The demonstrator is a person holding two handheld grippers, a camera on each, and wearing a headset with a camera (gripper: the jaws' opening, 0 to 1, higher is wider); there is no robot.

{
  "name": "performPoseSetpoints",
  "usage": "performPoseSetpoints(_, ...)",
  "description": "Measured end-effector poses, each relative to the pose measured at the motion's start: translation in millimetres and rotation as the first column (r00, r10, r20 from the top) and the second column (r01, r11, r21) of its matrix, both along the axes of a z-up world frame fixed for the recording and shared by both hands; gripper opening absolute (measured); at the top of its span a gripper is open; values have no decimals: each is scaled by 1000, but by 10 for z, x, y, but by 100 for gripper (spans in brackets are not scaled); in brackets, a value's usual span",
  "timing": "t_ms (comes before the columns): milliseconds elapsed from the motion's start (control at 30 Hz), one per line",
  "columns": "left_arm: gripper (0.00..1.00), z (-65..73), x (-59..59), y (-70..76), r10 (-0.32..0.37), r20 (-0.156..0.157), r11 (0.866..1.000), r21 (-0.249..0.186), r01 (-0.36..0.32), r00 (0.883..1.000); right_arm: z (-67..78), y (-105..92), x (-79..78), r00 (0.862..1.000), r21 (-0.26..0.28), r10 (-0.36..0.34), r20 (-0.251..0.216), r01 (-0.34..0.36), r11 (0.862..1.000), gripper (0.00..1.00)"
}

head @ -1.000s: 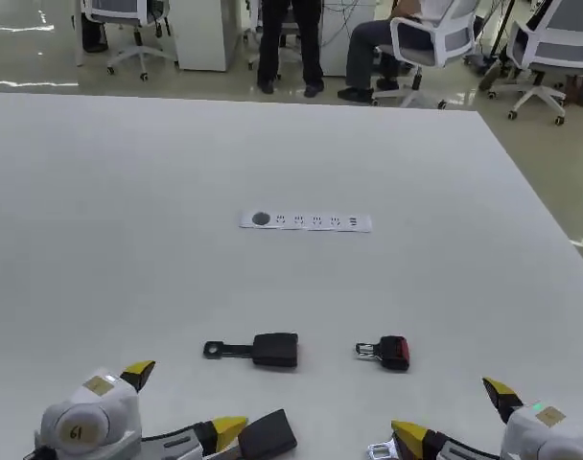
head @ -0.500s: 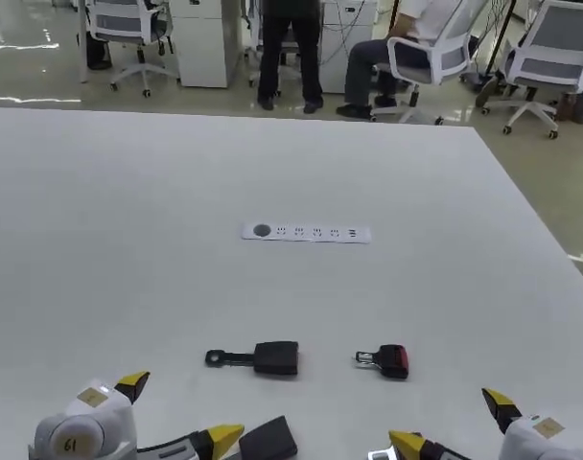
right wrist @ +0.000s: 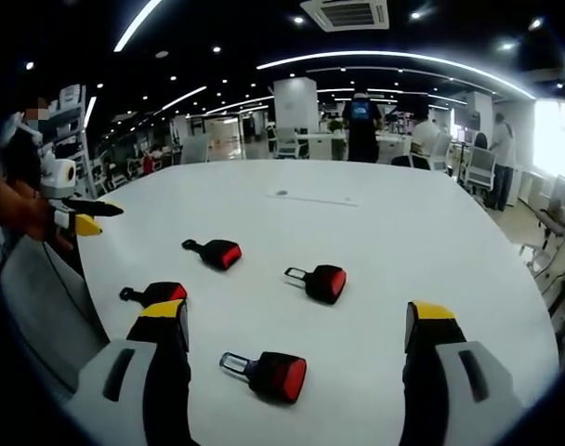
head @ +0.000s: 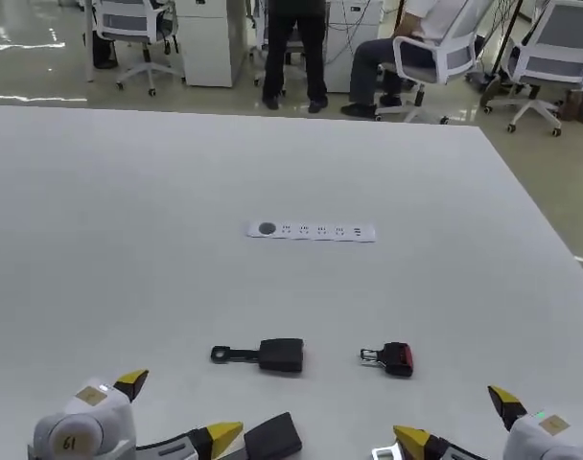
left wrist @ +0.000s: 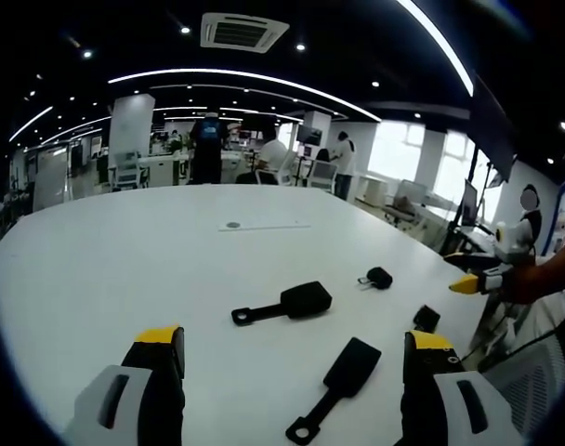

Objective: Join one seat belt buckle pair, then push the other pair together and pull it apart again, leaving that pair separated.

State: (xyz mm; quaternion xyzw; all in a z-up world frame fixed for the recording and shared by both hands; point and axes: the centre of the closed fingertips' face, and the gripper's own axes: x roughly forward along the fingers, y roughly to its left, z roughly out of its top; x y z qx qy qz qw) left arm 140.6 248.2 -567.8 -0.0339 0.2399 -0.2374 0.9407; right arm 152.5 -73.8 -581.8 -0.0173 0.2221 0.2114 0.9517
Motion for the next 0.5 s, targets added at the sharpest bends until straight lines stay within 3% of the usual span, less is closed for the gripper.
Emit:
performPoseSetpoints(333,100,15,-15,-40,-6,-1,1000,4,6,1000,-8,5,-6,1000,-5,10,-4,-10,1000,96)
performPoseSetpoints(500,100,7,-23,-83,-25,-8,1000,7,25,1000,-60,16,-8,999,-31,48,-15,-48,998,96)
